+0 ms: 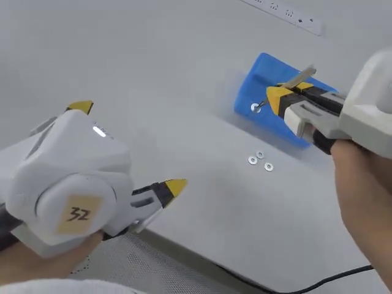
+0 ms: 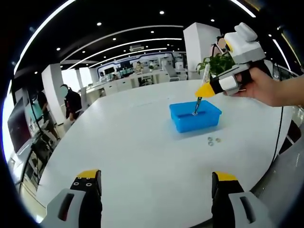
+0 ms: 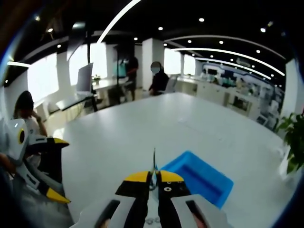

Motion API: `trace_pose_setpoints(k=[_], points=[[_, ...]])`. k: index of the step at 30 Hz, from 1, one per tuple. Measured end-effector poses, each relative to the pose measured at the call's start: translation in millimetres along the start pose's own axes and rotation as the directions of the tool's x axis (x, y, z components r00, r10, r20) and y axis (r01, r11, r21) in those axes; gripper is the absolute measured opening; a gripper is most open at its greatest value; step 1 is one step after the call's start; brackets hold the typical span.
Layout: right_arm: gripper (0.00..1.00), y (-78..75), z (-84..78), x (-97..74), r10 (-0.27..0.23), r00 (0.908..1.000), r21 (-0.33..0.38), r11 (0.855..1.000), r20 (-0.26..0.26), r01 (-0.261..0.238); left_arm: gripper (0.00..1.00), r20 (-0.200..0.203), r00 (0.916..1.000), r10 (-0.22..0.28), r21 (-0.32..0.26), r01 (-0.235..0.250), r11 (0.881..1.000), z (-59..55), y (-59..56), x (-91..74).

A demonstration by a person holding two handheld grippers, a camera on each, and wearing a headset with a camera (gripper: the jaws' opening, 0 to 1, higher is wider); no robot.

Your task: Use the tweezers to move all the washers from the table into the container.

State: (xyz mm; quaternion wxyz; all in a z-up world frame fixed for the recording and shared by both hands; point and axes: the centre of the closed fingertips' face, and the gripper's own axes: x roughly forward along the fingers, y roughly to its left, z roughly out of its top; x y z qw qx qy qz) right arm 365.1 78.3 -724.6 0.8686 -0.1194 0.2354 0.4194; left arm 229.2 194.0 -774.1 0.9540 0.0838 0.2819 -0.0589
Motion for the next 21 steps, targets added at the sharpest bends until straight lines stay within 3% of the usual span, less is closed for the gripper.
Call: trace_pose_setpoints(k=[11,21], points=[[0.03,-27.7,7.2,24.0,-0.053,0.9985,0.001,0.999,0.015,0.053,0.99,-0.001,1.0,0.001,0.002,-0.001,1.0,-0.3,-0.2,-0.2],[0.03,-42.6,-11.9,51.7,-0.066,0.9971,-0.028,0.997,-0.039,0.065,0.99,0.005,1.0,-0.005,-0.002,0.005,1.0,0.8,-0.8,-0.4]])
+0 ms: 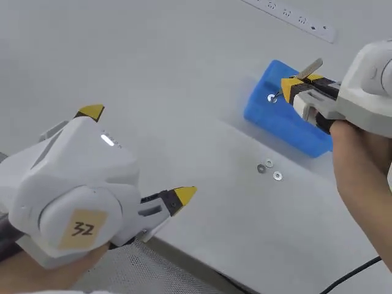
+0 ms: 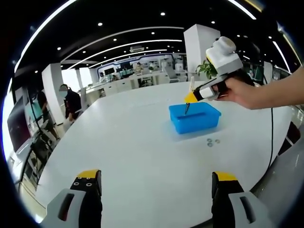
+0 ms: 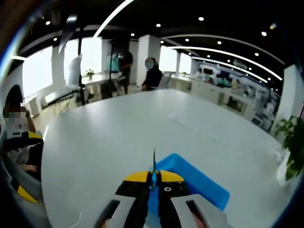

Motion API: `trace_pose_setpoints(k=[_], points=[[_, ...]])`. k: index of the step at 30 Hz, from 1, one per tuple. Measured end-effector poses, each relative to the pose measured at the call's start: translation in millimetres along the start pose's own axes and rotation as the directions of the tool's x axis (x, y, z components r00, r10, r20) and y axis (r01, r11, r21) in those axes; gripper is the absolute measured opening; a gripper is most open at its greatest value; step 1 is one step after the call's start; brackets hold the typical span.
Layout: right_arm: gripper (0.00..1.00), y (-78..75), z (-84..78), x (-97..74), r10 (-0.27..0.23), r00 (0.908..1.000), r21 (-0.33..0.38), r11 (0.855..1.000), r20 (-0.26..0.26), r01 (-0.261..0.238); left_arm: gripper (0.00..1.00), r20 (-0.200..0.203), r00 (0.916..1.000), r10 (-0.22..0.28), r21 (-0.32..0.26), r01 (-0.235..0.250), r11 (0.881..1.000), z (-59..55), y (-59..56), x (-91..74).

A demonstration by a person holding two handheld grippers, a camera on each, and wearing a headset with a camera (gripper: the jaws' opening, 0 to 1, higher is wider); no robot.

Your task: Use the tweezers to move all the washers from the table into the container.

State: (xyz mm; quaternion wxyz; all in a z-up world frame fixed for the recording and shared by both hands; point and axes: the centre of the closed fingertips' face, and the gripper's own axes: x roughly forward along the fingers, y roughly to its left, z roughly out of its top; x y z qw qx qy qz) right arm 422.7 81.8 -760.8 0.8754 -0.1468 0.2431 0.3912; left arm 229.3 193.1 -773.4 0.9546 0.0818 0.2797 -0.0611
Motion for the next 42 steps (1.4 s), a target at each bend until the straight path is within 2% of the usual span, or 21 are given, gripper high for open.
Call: trace_pose_setpoints(k=[3,9,25,36,42], points=[[0.03,-3.5,-12.5,8.9,-0.001,0.9997,0.007,1.0,-0.026,0.002,0.98,-0.007,1.0,0.003,0.004,-0.003,1.0,-1.1,0.6,0.2],[0.03,-3.0,-25.8,16.3,0.004,0.9982,0.011,1.0,-0.059,-0.004,0.98,-0.013,0.9999,0.003,0.01,-0.003,1.0,-2.0,0.4,0.4],[0.03,-3.0,-43.6,26.2,0.01,0.9951,0.021,1.0,-0.098,-0.008,0.97,-0.024,0.9997,0.005,0.014,-0.005,1.0,-3.8,0.3,0.6],[0.04,-3.2,-43.2,25.4,0.005,0.9957,0.019,1.0,-0.092,-0.004,0.97,-0.033,0.9994,0.008,0.019,-0.008,1.0,-5.6,1.0,1.2],[0.04,-3.7,-33.9,19.2,0.013,0.9974,0.039,0.999,-0.071,-0.01,0.97,-0.044,0.999,0.01,0.029,-0.008,1.0,-7.4,1.0,1.5]])
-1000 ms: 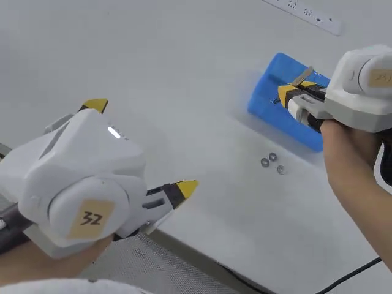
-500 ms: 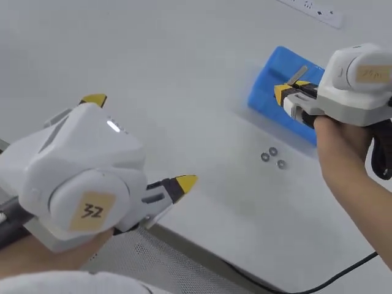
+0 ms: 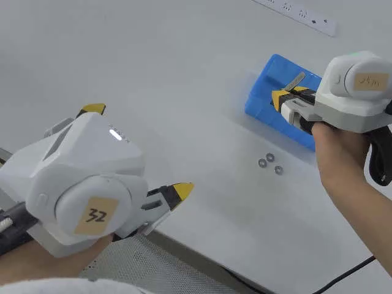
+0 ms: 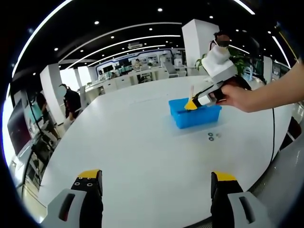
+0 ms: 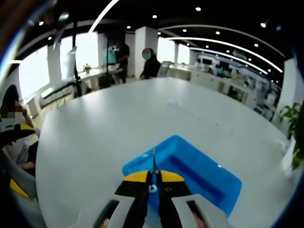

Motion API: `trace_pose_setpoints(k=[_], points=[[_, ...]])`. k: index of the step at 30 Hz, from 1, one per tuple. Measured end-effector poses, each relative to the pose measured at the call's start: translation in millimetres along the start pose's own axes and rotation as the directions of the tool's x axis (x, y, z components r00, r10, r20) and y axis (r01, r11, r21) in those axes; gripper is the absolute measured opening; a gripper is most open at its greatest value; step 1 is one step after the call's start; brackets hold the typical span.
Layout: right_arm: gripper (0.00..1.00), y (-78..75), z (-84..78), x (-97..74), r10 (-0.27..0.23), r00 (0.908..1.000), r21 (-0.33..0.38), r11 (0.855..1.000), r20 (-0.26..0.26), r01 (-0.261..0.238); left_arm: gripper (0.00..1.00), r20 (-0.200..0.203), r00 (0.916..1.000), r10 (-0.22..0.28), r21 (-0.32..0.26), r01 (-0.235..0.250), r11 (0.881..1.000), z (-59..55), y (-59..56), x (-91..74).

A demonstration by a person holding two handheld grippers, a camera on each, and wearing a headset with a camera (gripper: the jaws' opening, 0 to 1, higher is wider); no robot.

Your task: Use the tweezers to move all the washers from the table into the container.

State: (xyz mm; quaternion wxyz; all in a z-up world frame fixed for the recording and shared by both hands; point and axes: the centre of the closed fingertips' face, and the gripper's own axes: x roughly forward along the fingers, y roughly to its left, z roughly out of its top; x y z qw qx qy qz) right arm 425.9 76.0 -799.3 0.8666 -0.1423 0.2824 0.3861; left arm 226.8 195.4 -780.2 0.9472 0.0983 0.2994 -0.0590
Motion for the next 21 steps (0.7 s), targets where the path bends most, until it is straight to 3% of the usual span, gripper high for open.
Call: trace_pose_setpoints(k=[9,16,21], points=[[0.04,5.6,17.5,-27.1,-0.001,0.999,-0.04,0.999,0.044,0.003,0.97,0.035,0.9994,-0.001,-0.008,0.001,1.0,6.0,0.6,-2.8],[0.04,14.6,36.8,-58.3,0.01,0.9936,-0.014,1.0,0.112,-0.009,0.97,0.023,0.9997,-0.005,0.001,0.005,1.0,4.1,-0.6,-1.9],[0.04,23.2,36.4,-70.9,0.021,0.9921,0.009,1.0,0.124,-0.022,0.98,0.022,0.9997,-0.011,0.0,0.011,1.0,4.0,-1.7,-1.5]])
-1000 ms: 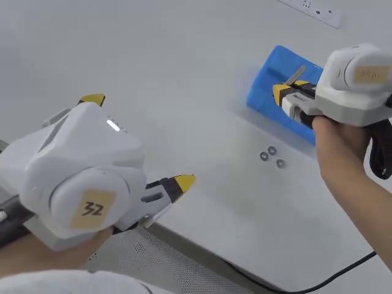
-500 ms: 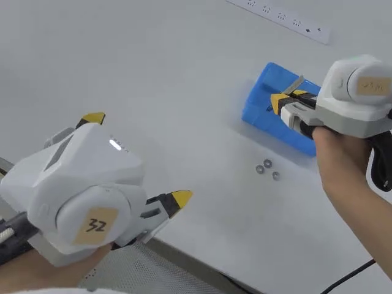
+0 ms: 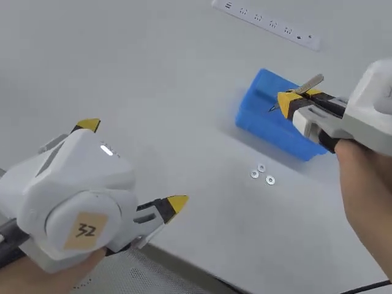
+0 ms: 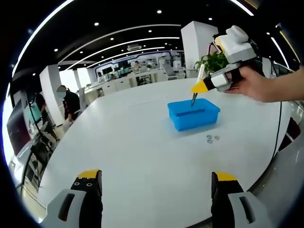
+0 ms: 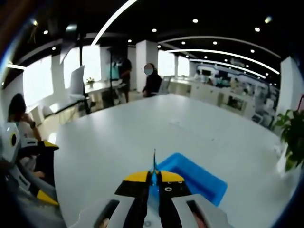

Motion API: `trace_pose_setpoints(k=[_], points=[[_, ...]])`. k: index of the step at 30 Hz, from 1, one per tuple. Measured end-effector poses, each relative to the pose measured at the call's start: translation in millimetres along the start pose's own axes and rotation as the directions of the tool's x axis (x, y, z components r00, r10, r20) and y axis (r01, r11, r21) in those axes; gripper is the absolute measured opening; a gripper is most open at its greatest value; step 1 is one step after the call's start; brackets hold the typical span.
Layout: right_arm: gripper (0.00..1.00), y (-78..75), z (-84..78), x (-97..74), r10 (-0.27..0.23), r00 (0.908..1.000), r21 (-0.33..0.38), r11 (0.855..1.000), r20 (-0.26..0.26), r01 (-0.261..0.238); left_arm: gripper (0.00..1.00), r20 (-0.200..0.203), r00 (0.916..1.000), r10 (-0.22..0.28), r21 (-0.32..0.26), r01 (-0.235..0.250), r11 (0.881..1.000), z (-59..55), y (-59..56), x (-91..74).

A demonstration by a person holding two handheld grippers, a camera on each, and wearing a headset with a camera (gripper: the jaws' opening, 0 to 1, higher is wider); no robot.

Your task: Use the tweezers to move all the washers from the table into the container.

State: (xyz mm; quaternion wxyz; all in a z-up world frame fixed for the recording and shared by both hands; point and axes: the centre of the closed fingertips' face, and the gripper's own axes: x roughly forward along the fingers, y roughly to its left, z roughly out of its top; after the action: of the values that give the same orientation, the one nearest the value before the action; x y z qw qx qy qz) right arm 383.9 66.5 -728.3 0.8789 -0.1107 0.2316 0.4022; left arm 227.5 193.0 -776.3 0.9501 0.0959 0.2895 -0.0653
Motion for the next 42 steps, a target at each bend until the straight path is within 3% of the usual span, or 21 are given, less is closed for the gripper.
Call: trace_pose_setpoints(k=[17,26,33,42], points=[[0.04,29.6,-61.0,-17.9,0.035,0.9937,0.062,0.998,-0.106,-0.028,0.98,-0.006,1.0,0.002,0.002,-0.002,1.0,-1.4,0.0,0.1],[0.04,25.5,-87.4,-15.0,0.029,0.9862,0.08,0.997,-0.163,-0.017,0.98,-0.014,0.9999,0.002,0.008,-0.002,1.0,-2.6,-0.1,0.4],[0.04,24.6,-98.5,-9.8,0.025,0.9796,0.072,0.997,-0.199,-0.011,0.97,-0.021,0.9998,0.005,0.012,-0.005,1.0,-3.4,0.5,0.9],[0.04,24.4,-99.0,-5.1,0.022,0.9798,0.078,0.997,-0.199,-0.007,0.97,-0.034,0.9994,0.002,0.016,-0.002,1.0,-5.4,-0.2,1.6]])
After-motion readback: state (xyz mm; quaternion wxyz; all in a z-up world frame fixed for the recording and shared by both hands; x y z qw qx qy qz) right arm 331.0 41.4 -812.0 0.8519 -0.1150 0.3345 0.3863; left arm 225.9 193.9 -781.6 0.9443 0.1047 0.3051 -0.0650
